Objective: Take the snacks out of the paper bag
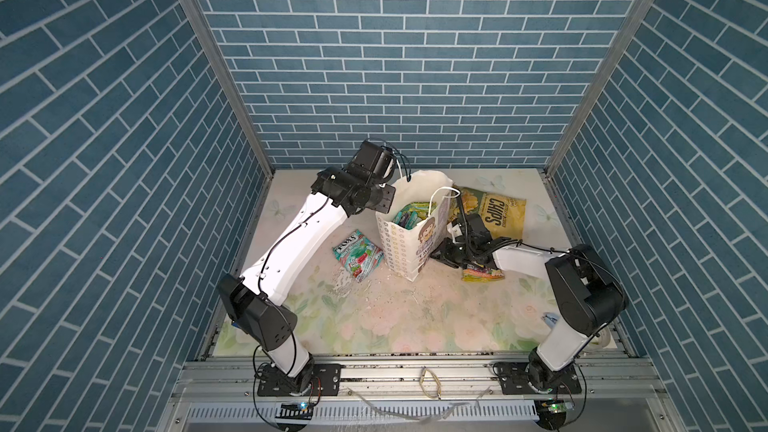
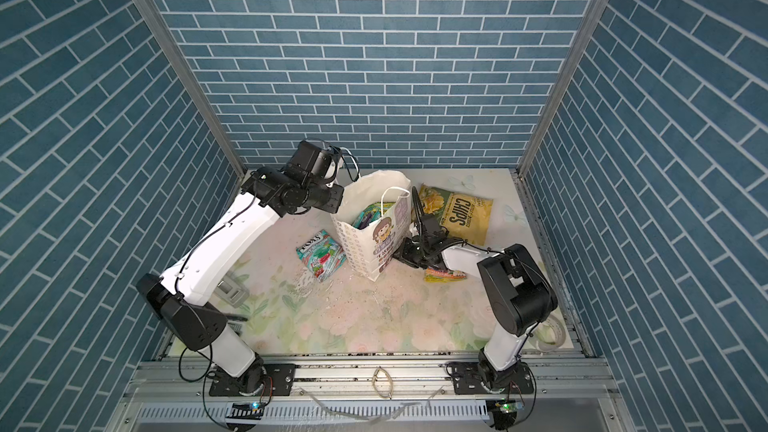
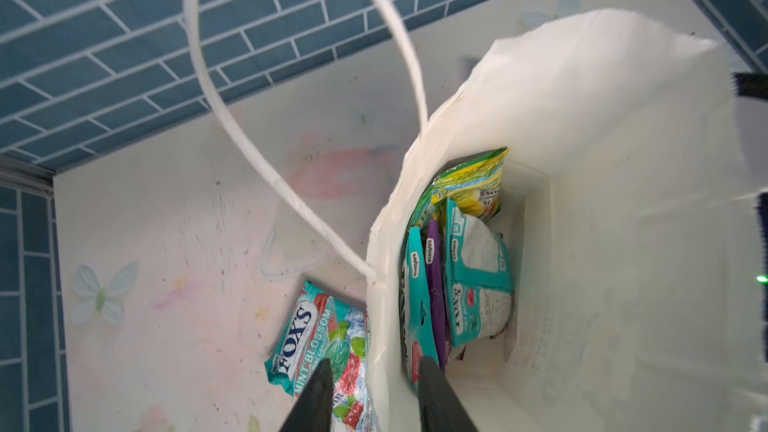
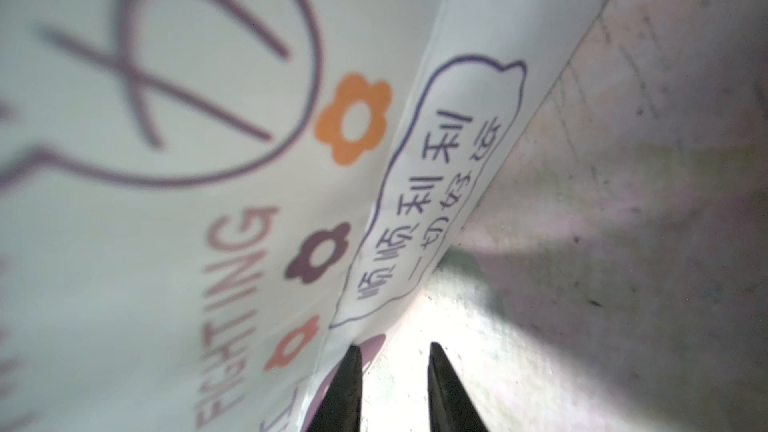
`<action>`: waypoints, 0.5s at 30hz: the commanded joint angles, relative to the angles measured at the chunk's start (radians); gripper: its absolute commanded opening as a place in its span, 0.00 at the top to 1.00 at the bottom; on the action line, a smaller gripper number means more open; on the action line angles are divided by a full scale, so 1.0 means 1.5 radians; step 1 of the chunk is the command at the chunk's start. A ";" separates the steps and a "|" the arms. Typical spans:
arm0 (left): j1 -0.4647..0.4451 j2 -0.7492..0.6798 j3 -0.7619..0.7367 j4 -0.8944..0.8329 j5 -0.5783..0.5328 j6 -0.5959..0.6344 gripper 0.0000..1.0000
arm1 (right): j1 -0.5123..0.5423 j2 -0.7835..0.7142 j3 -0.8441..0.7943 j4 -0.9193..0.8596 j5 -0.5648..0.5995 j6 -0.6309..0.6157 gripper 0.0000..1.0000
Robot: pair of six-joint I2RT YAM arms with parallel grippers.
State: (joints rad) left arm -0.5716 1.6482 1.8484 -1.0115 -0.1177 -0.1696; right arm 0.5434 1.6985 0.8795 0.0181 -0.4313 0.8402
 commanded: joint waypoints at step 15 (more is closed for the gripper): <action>0.059 0.004 -0.086 0.123 0.154 -0.010 0.76 | -0.022 -0.087 0.006 -0.108 0.065 -0.081 0.71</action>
State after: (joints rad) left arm -0.4923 1.6485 1.7241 -0.8688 0.0509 -0.2028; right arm 0.5304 1.6142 0.8738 -0.0704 -0.3794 0.7799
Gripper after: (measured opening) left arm 0.242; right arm 0.289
